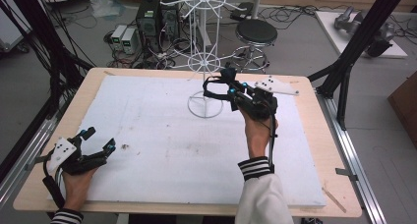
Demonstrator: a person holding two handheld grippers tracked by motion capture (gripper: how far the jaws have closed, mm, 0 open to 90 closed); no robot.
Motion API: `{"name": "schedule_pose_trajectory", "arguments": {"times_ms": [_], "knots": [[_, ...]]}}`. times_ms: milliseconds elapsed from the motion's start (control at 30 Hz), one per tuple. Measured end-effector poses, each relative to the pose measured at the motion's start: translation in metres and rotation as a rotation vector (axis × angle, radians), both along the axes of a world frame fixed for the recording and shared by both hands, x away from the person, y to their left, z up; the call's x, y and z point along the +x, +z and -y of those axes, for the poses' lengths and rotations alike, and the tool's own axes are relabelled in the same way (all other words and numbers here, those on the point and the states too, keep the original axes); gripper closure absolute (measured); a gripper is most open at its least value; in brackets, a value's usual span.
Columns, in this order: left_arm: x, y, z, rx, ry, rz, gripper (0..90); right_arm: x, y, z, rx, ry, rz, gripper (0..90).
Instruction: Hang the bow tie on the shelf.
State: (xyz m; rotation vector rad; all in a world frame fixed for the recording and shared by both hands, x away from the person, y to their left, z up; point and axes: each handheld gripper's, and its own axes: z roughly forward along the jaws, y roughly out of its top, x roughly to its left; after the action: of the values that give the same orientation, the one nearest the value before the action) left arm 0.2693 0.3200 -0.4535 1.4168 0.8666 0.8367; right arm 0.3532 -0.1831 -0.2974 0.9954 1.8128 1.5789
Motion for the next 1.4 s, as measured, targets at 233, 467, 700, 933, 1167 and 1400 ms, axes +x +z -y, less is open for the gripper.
{"name": "schedule_pose_trajectory", "arguments": {"times_ms": [233,467,700,933,1167,1400], "knots": [[0.0,0.0,0.0,0.0,0.001,-0.001,14.8,0.011,0.001,-0.002,-0.002,-0.024,-0.011,75.5],[0.0,0.0,0.0,0.0,0.001,-0.003,14.8,0.019,-0.003,-0.005,-0.01,-0.045,-0.018,75.5],[0.0,0.0,0.0,0.004,0.001,-0.005,14.8,0.028,-0.009,-0.009,-0.03,-0.059,-0.043,75.5],[0.001,0.0,0.0,-0.002,0.005,-0.007,14.8,0.034,-0.015,-0.011,-0.039,-0.065,-0.065,75.3],[0.001,0.0,0.001,0.005,0.018,-0.012,14.8,0.04,-0.019,-0.011,-0.061,-0.082,-0.092,74.9],[0.001,0.0,0.001,0.007,0.021,-0.01,14.8,0.043,-0.023,-0.018,-0.102,-0.077,-0.09,62.3]]}}
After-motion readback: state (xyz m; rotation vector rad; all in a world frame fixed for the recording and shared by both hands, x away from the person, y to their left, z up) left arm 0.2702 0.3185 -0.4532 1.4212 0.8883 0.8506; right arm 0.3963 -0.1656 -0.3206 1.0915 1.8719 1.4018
